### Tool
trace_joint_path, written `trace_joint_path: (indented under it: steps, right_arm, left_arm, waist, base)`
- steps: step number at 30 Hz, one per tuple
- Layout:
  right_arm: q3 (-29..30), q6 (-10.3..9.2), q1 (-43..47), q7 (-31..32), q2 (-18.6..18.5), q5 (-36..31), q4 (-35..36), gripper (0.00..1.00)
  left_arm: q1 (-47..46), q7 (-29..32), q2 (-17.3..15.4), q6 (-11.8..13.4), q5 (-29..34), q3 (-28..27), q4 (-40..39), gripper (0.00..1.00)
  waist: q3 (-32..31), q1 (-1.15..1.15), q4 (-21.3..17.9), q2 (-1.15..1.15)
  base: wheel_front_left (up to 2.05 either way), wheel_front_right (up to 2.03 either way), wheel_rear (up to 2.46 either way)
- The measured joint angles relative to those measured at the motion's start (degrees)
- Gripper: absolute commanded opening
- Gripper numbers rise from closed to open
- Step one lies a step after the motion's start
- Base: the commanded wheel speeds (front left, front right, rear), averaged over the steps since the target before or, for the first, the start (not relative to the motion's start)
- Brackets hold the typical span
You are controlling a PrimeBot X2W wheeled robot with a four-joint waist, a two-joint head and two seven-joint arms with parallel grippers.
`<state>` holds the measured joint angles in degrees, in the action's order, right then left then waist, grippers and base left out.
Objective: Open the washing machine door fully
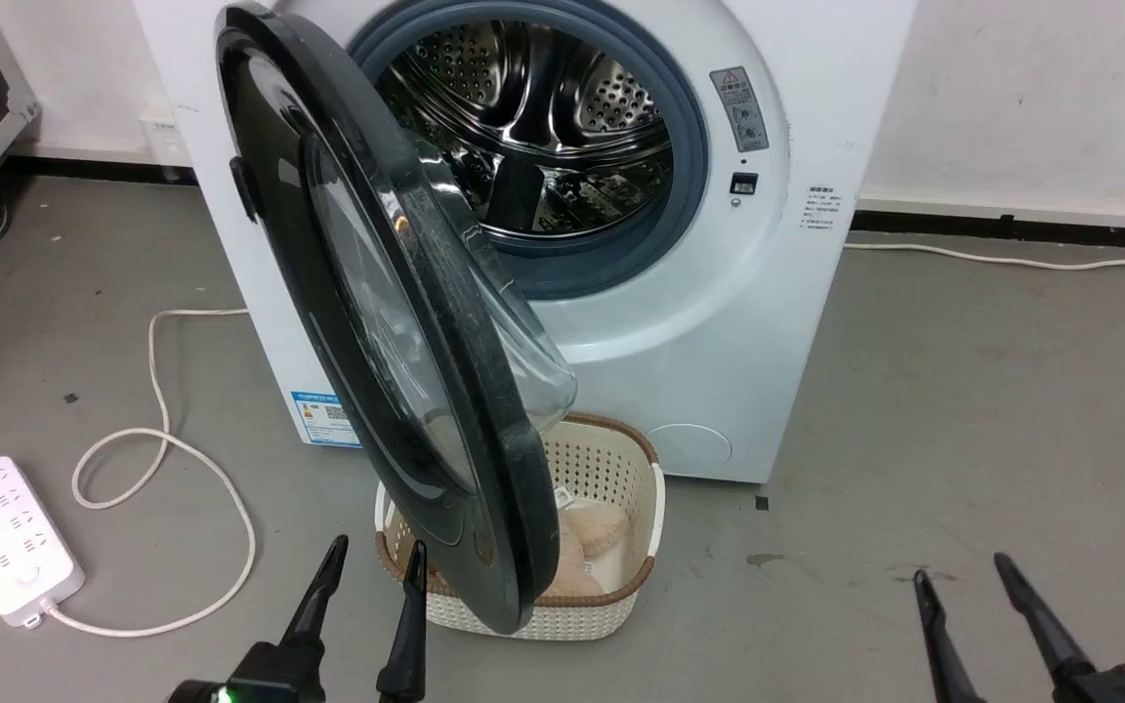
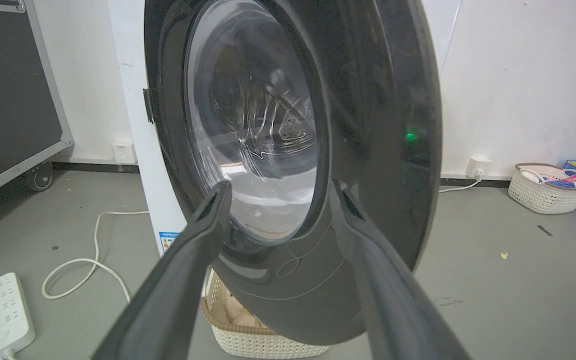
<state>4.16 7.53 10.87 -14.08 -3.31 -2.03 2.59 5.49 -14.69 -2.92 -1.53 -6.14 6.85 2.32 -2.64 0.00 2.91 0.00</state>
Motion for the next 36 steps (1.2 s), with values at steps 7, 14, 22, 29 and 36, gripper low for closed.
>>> trace_joint_path:
  steps: [7,14,22,29,36]
  right_arm:
    - [-0.7,0.0,0.4,-0.2,0.1,2.5,-0.8,1.0]
    - [-0.5,0.0,0.3,-0.4,0.2,3.3,-1.2,1.0]
    - [-0.6,0.0,0.2,-0.4,0.2,3.6,-1.5,1.0]
    - [-0.5,0.0,0.0,-0.4,0.2,4.1,-1.7,1.0]
    - [-0.9,0.0,-0.1,-0.5,0.2,4.6,-2.1,1.0]
  left_arm:
    - [0.1,0.0,0.0,-1.0,0.0,0.5,1.1,0.0]
    - [0.1,0.0,0.0,-1.0,-0.9,0.3,-2.4,0.0]
    - [-6.8,0.0,0.1,3.1,-5.7,-2.6,-15.3,0.0]
    - [-17.4,0.9,0.1,3.9,-5.1,1.2,-21.2,0.0]
    - [-20.0,8.0,0.1,4.9,-5.7,12.7,-16.9,0.0]
  waist:
    - [-0.1,0.0,-0.3,0.0]
    - [-0.4,0.0,-0.5,0.0]
    - [-0.6,0.0,-0.9,0.0]
    - [-0.8,0.0,-1.7,0.0]
    - [-0.6,0.0,-2.8,0.0]
  base:
    - [0.0,0.0,0.0]
    - [0.0,0.0,0.0]
    - [0.0,0.0,0.0]
    - [0.0,0.0,0.0]
    - [0.0,0.0,0.0]
